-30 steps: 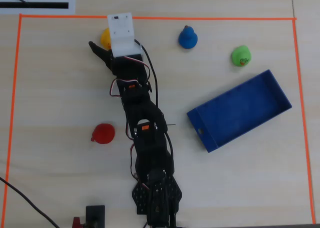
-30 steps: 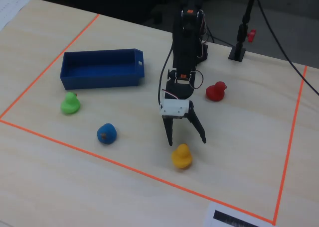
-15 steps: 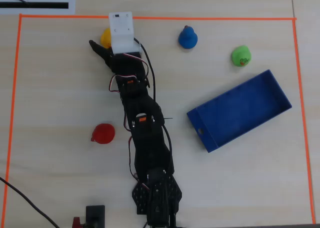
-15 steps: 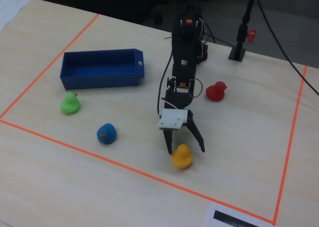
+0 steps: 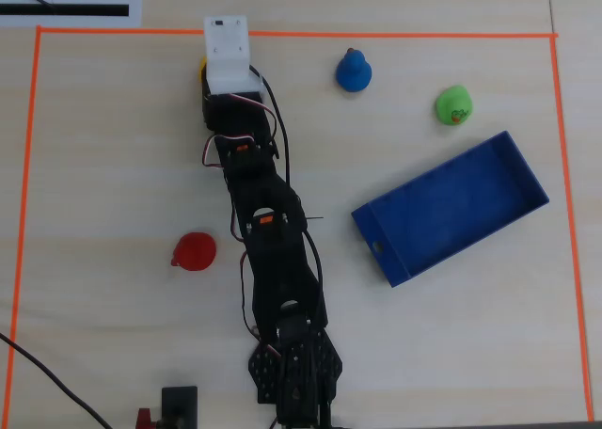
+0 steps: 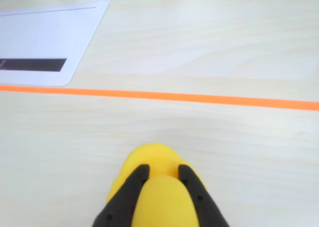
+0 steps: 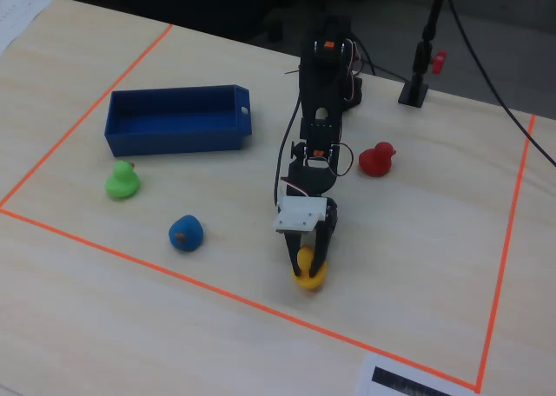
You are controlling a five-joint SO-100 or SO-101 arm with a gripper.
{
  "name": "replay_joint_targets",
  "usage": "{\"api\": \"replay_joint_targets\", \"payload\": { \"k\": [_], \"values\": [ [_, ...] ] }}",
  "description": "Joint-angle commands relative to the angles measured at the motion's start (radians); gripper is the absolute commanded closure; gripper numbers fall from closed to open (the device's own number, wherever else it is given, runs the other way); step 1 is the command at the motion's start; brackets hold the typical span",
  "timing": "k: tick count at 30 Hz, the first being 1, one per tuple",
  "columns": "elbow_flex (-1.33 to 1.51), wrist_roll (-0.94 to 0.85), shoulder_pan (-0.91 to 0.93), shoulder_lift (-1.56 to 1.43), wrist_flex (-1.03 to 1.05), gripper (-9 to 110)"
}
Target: Grasp yellow duck and put it into box.
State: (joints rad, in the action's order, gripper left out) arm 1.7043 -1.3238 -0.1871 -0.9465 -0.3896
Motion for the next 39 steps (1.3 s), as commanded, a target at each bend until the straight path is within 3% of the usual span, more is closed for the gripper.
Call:
{"api": "replay_joint_targets", "payload": {
  "k": [1,4,7,10,13,17,22,33,36,39],
  "values": [
    [0.037,0.037,0.026,-0.135,-0.006,102],
    [0.109,0.049,0.083,-0.351,0.072,102],
    [0.262,-0.035,0.198,-0.601,0.011,101],
    [0.431,-0.123,0.4,-0.83,-0.051,101],
    [0.472,-0.184,0.627,-0.96,0.097,101],
    [0.546,-0.261,0.87,-0.983,0.097,101],
    [0.638,-0.344,1.039,-1.003,0.124,101],
    [0.862,-0.44,1.138,-0.996,0.015,101],
    [0.884,-0.436,1.137,-0.988,-0.009,81],
    [0.89,-0.416,1.131,-0.982,-0.038,70]
  ]
}}
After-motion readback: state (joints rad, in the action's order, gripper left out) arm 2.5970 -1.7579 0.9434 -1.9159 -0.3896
